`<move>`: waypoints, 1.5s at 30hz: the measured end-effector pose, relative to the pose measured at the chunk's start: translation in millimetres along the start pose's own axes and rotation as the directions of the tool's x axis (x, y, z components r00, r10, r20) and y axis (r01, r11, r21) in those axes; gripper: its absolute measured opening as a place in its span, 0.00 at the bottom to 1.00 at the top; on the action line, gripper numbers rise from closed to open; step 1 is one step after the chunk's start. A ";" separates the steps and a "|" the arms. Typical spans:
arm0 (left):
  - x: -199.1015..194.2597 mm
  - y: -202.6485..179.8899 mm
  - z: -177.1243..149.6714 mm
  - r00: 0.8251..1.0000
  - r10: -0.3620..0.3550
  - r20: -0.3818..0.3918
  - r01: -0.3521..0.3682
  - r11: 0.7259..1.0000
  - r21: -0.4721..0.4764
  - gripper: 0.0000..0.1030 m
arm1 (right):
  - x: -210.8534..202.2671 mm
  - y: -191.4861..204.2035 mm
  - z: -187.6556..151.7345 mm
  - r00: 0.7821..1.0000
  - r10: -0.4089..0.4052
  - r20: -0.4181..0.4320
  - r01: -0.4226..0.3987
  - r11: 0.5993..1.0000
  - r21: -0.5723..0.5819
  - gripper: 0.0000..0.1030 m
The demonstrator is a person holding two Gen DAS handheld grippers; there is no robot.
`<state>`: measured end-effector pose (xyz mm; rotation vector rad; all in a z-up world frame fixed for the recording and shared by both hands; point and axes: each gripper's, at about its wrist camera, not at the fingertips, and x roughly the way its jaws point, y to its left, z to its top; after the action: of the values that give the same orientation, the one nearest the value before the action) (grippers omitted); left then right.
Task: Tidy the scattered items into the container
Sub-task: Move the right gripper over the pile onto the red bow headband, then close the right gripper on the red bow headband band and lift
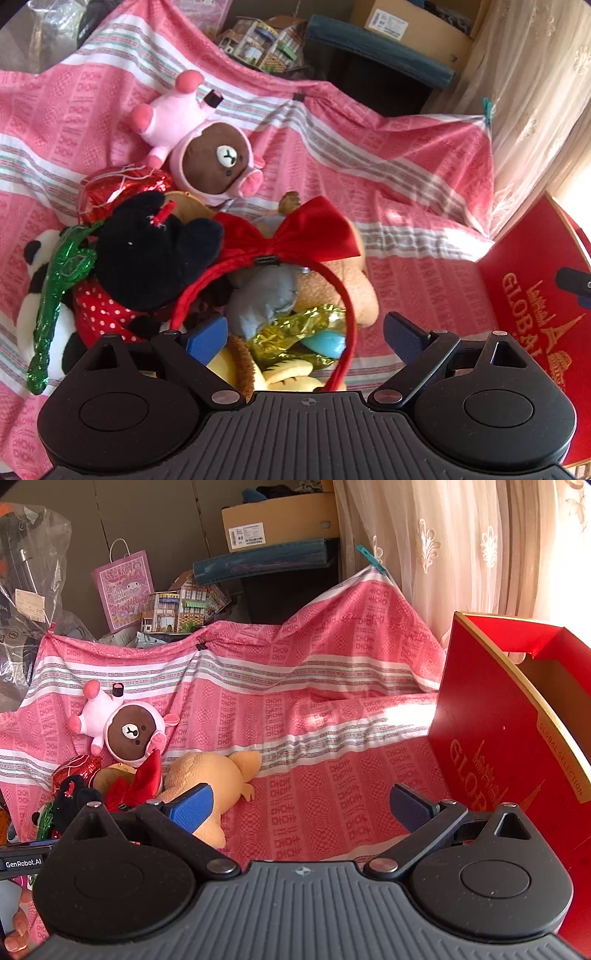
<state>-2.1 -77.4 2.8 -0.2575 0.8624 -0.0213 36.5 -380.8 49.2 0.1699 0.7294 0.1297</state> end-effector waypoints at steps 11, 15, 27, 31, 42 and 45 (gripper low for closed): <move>15.3 53.2 12.1 0.992 0.115 -0.041 -0.114 0.993 0.033 0.89 | 47.8 53.7 -10.3 0.992 0.090 -0.092 -0.092 0.996 -0.017 0.98; 21.3 65.2 19.5 0.988 0.145 -0.048 -0.142 0.987 0.071 0.89 | 61.2 91.2 -15.5 0.982 0.160 -0.104 -0.172 0.979 -0.113 0.95; 39.2 84.6 17.5 0.987 0.104 -0.119 -0.093 0.991 0.095 0.86 | 110.3 154.5 -33.0 0.951 0.199 -0.236 -0.253 0.941 -0.223 0.69; 47.0 86.4 14.1 0.986 0.096 -0.137 -0.085 0.993 0.081 0.85 | 122.4 160.5 -36.4 0.946 0.192 -0.260 -0.257 0.935 -0.244 0.48; 63.0 78.8 15.8 0.983 0.075 -0.168 -0.061 0.995 0.082 0.85 | 129.9 134.2 -43.6 0.953 0.128 -0.273 -0.193 0.955 -0.226 0.07; 66.5 70.0 14.7 0.983 0.063 -0.174 -0.046 0.994 0.102 0.82 | 127.0 127.9 -44.1 0.953 0.131 -0.275 -0.191 0.959 -0.207 0.07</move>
<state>46.4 -14.5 -54.1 -0.1414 1.0423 -0.0355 93.2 -228.4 -40.3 -0.0119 0.9540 0.3986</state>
